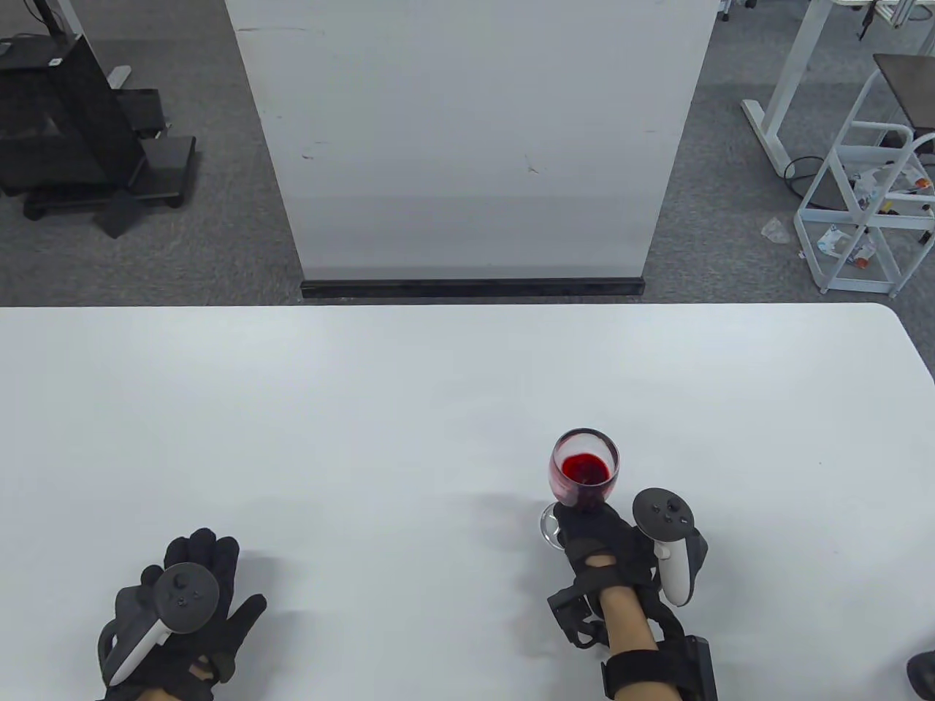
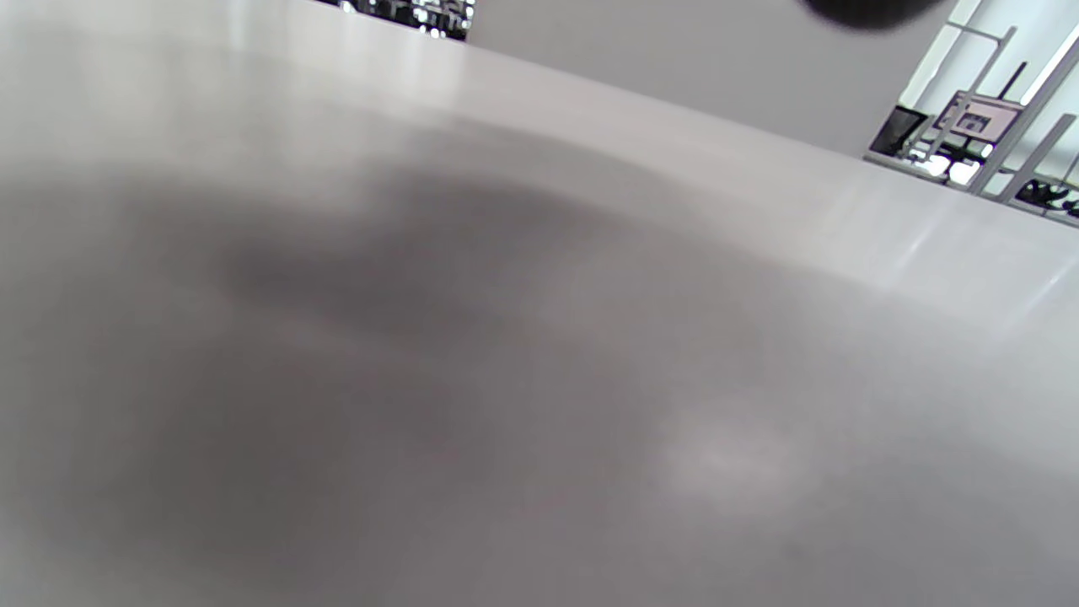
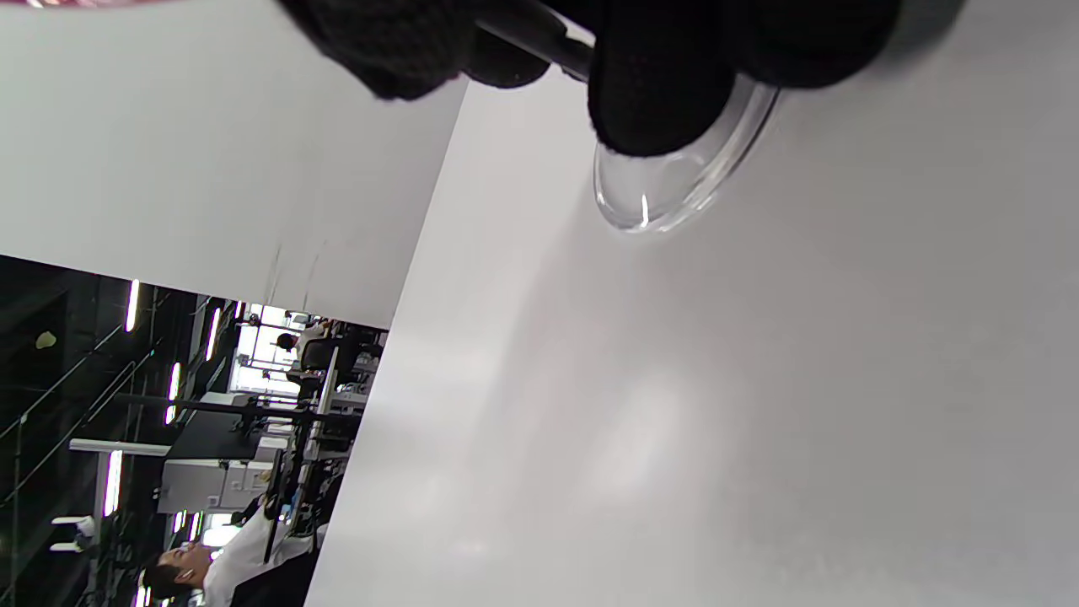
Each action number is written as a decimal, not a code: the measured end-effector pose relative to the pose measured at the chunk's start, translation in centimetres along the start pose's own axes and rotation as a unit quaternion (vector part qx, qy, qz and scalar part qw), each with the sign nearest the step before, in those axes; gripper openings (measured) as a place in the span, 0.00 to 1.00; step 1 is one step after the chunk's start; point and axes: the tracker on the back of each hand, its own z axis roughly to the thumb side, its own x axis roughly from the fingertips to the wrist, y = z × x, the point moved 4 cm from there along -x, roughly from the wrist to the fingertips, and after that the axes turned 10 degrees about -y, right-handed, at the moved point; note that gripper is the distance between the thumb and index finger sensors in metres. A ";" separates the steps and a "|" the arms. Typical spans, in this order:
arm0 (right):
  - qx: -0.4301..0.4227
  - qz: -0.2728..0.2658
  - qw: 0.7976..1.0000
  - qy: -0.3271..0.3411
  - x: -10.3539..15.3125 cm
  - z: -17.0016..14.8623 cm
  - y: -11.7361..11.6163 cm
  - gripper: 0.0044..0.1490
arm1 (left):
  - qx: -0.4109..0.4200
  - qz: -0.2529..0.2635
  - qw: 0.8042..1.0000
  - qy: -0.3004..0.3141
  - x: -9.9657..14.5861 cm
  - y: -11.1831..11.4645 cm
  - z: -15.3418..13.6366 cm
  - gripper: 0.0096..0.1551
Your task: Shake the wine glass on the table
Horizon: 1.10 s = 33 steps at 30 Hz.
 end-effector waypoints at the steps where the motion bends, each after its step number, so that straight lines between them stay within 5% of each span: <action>1: -0.003 0.004 1.000 -0.001 0.0 0.1 0.0 0.35 | -0.001 0.000 1.000 0.000 0.0 0.0 0.0 0.48; 13: 0.015 -0.019 1.000 -0.003 0.0 0.0 0.8 0.34 | 0.001 0.002 1.000 0.001 0.0 0.0 0.0 0.48; 26: 0.011 0.022 1.000 -0.010 0.1 0.1 0.4 0.34 | -0.001 -0.001 1.000 0.001 0.0 0.1 0.0 0.48; 30: 0.015 -0.024 1.000 -0.005 0.1 0.1 0.6 0.34 | -0.001 -0.001 1.000 0.000 -0.1 0.1 0.0 0.48; 33: 0.017 0.009 1.000 -0.014 0.2 0.2 0.4 0.33 | -0.003 -0.003 1.000 0.000 -0.1 0.2 0.0 0.48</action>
